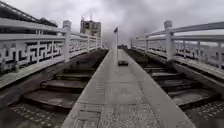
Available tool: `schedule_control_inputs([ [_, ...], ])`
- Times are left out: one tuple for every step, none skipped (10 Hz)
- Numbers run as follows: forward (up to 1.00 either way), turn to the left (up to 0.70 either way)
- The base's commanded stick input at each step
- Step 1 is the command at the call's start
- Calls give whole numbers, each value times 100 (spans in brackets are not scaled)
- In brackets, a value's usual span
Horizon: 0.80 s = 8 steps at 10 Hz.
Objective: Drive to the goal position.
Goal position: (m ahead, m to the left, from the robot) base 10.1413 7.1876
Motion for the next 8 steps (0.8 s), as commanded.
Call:
schedule_control_inputs([
  [69,1],
  [69,1],
  [69,1],
  [69,1],
  [69,1],
  [69,1],
  [69,1],
  [69,1],
])
